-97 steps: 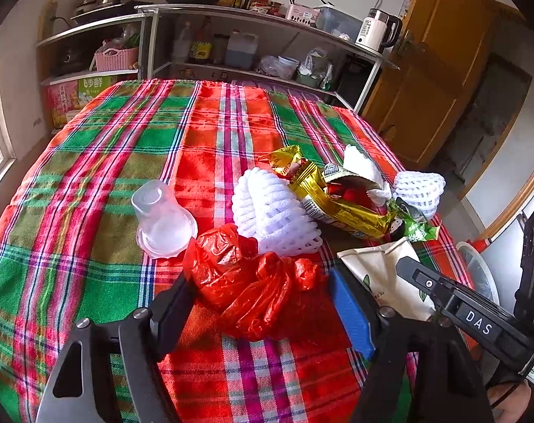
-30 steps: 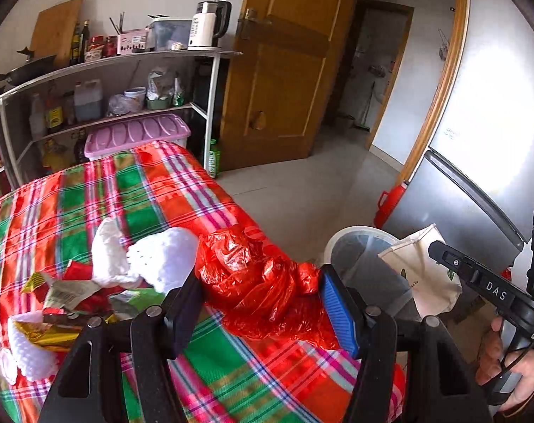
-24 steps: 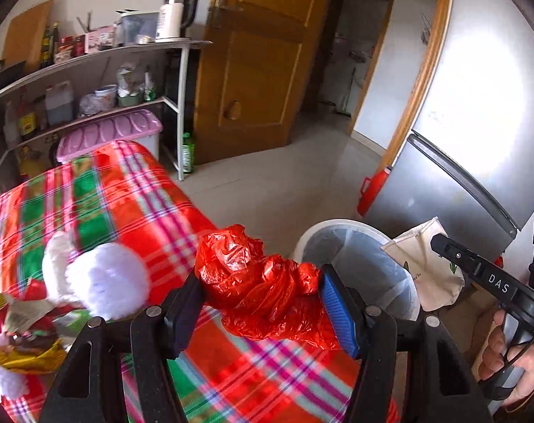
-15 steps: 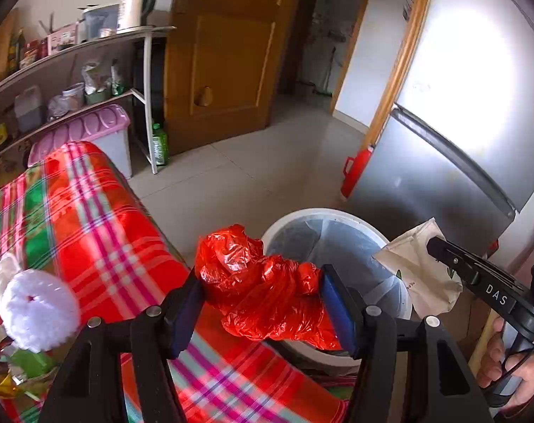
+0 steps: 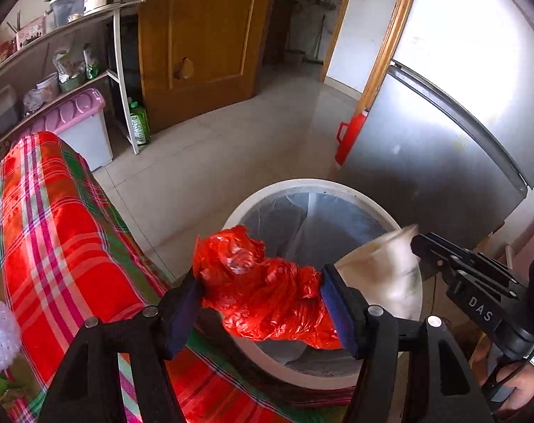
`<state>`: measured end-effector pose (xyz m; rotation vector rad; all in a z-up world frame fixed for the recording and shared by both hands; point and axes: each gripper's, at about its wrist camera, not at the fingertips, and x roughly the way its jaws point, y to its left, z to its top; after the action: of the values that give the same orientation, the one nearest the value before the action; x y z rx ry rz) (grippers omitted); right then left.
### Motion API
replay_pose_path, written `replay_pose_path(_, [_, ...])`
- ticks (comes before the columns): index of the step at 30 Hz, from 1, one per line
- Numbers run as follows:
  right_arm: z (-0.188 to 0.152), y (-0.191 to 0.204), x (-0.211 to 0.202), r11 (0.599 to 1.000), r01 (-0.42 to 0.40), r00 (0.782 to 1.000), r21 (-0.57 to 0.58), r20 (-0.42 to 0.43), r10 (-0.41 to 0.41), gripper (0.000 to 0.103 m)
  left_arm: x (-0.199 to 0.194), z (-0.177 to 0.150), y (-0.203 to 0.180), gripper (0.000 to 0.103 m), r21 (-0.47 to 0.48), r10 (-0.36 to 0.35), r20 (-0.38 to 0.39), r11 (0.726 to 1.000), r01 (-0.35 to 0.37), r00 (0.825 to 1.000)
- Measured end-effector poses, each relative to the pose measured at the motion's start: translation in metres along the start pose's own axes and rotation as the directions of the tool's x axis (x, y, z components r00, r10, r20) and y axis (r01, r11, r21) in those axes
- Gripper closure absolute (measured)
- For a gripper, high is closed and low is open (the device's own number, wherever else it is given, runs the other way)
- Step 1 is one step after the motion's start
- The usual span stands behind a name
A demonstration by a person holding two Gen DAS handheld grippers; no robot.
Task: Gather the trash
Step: 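Carry both held bags off the table over the white trash bin, then open both tools to drop the bags into the bin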
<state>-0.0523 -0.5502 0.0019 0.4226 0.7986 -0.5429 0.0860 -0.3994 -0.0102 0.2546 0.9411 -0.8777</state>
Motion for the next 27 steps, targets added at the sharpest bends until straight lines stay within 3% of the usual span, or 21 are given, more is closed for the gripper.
replay_pose_path(1, [-0.001,-0.002,0.001,1.0,0.011,1.0,0.006,-0.002,-0.011,0.056,0.002,-0.001,0.0,0.036,0.0,0.003,-0.005,1.0,-0.003,1.0])
replay_pose_path(2, [-0.002,-0.002,0.003,1.0,0.014,1.0,0.01,-0.004,-0.014,0.05,0.005,0.0,-0.001,0.034,-0.002,0.007,-0.011,1.0,-0.007,1.0])
replay_pose_path(18, [-0.003,-0.001,-0.003,0.999,0.022,1.0,0.05,0.009,-0.022,0.05,-0.012,-0.006,0.013,0.033,-0.044,-0.004,0.016,0.999,0.005,1.0])
replay_pose_path(27, [-0.008,0.023,-0.032,1.0,0.01,0.997,0.008,0.073,-0.011,0.05,-0.05,-0.017,0.028,0.033,-0.075,0.054,0.074,0.996,-0.048,0.996])
